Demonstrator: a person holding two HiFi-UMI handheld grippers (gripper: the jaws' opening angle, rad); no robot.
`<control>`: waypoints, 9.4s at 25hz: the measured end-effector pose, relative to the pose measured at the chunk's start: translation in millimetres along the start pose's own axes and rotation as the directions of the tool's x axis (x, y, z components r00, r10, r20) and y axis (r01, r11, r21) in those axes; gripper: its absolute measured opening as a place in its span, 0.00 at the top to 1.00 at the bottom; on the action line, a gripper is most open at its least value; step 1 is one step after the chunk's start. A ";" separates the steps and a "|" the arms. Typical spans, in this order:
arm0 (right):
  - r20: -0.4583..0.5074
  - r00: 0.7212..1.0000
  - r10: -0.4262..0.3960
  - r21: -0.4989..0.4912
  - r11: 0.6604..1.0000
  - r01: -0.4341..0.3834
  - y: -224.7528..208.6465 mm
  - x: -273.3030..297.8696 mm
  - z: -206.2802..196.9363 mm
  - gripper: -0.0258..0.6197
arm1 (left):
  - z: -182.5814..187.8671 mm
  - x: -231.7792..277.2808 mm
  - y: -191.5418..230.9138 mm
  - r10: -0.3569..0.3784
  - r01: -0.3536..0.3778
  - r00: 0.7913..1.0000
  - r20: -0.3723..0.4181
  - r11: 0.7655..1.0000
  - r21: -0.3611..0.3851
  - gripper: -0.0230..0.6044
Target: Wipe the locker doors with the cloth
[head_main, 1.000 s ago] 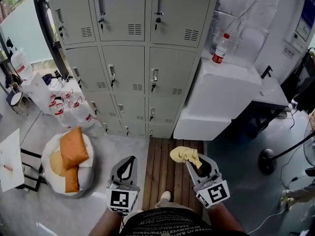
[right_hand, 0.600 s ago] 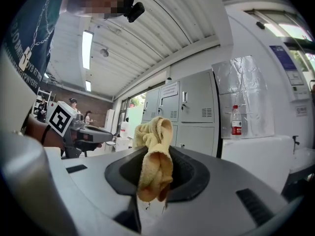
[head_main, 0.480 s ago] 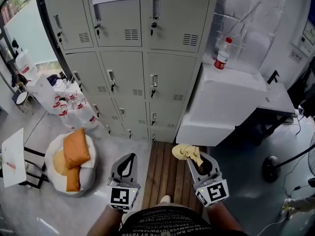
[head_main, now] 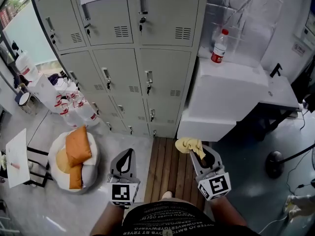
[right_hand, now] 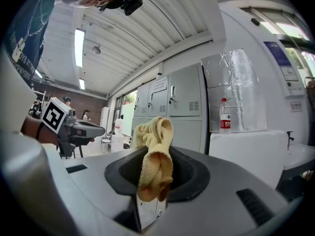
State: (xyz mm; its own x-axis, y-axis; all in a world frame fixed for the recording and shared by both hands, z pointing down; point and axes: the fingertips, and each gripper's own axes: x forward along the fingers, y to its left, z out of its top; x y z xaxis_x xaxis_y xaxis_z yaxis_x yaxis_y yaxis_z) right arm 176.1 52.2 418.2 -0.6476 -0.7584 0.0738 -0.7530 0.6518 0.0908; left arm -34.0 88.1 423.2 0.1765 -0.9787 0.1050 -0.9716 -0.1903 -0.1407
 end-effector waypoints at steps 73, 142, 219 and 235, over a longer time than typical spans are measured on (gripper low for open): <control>-0.050 0.978 -0.204 0.022 0.979 0.205 -53.5 181.6 1.5 0.81 | 3.7 219.2 76.7 -0.340 0.341 0.939 0.039 0.940 -0.006 0.96; 0.016 0.999 0.034 -0.117 0.993 -0.032 -157.7 434.1 59.4 0.80 | -30.9 320.1 151.3 -0.102 0.097 0.992 -0.072 0.993 -0.066 0.96; -0.266 0.944 -0.196 0.014 0.978 0.207 -248.3 358.6 -42.1 0.79 | -30.8 266.6 103.1 -0.233 0.230 0.970 -0.075 0.972 -0.049 0.96; -0.279 0.960 -0.014 0.025 0.999 0.022 -157.0 397.9 -71.5 0.81 | -49.0 273.0 105.2 -0.226 0.220 0.966 -0.125 0.974 -0.055 0.96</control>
State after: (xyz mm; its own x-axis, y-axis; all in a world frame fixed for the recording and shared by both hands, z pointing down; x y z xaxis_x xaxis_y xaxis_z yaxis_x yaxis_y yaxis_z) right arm 45.0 -352.2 504.3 -0.5786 -0.7381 0.3470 -0.7695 0.6351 0.0676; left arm -95.7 -195.4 485.3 0.3699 -0.8930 0.2565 -0.9161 -0.3965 -0.0594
